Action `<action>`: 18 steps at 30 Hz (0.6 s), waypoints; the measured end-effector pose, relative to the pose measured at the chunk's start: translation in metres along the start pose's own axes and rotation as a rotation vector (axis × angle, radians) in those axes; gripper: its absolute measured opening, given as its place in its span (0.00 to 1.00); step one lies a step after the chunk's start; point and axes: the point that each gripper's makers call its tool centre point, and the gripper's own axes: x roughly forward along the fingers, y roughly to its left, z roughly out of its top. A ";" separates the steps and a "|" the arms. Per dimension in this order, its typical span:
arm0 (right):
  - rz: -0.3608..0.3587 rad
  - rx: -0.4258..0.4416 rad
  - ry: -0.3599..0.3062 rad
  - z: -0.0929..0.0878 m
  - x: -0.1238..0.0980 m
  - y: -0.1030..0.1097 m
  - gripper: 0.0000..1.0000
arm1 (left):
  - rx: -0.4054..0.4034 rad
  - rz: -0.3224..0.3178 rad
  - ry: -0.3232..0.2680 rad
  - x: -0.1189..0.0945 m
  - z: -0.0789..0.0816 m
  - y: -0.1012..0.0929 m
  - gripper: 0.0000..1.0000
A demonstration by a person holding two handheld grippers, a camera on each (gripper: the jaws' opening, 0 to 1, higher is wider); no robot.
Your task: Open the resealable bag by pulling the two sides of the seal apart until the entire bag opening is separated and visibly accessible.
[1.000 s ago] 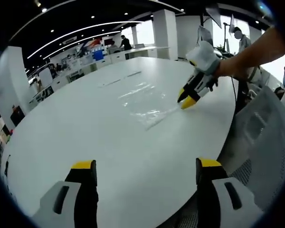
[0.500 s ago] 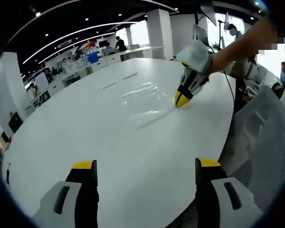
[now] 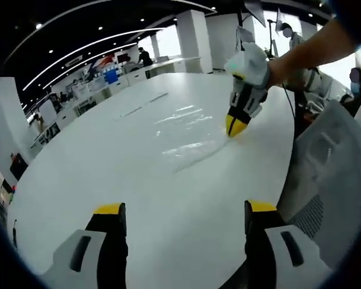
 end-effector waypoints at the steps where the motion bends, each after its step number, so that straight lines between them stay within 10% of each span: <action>1: 0.005 -0.004 0.000 -0.001 0.000 0.002 0.00 | 0.006 -0.004 0.004 0.001 -0.001 -0.001 0.78; 18: 0.101 -0.013 -0.078 0.006 -0.023 0.038 0.00 | 0.110 -0.081 0.018 0.012 0.012 -0.024 0.70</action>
